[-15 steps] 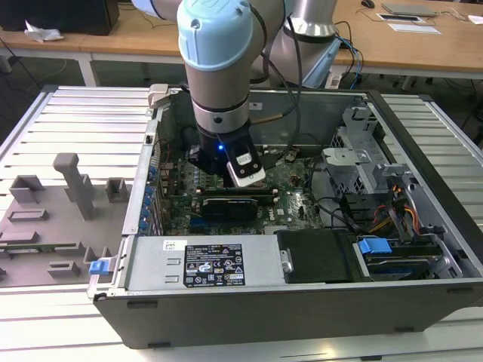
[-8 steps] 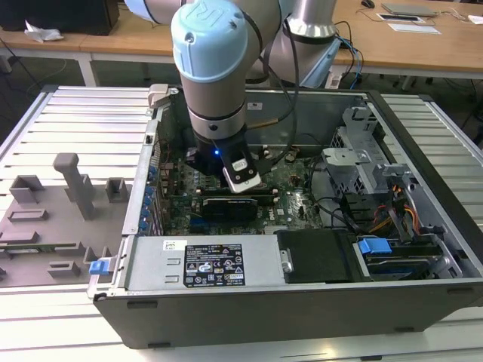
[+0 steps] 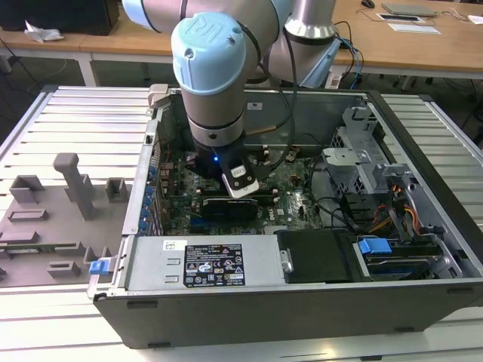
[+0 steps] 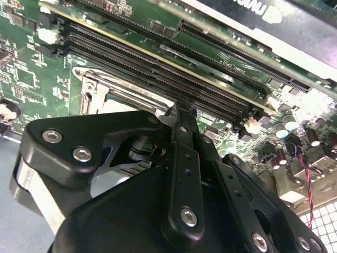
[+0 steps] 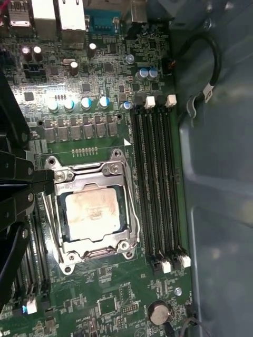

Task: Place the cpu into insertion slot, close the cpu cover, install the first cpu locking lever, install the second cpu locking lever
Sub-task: 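Install the second cpu locking lever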

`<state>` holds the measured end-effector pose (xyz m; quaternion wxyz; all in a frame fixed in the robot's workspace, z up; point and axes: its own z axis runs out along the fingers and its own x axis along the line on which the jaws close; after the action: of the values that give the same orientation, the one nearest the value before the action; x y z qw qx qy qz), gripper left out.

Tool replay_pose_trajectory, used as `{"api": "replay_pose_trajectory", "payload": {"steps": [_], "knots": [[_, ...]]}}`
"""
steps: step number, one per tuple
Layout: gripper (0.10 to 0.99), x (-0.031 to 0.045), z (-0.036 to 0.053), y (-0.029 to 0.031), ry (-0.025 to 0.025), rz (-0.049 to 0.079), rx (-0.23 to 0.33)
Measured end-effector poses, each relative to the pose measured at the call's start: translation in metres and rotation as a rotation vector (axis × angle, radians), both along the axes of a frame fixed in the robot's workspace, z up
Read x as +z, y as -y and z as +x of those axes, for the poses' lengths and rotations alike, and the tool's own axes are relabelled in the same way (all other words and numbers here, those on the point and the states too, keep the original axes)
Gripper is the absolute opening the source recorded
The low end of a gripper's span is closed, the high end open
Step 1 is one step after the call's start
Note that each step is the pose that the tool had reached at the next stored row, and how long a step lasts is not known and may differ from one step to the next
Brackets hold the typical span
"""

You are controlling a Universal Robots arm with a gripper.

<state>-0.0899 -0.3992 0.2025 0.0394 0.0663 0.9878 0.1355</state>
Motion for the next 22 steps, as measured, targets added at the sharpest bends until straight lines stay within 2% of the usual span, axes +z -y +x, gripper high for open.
{"api": "replay_pose_trajectory", "payload": {"steps": [5, 10, 22], "knots": [[0.106, -0.0017, -0.0041, -0.0004, 0.0003, 0.002, 0.0], [0.106, -0.0024, -0.0051, -0.0077, 0.0004, 0.002, 0.0], [0.106, -0.0064, -0.0108, -0.0088, 0.0002, 0.002, 0.0]]}}
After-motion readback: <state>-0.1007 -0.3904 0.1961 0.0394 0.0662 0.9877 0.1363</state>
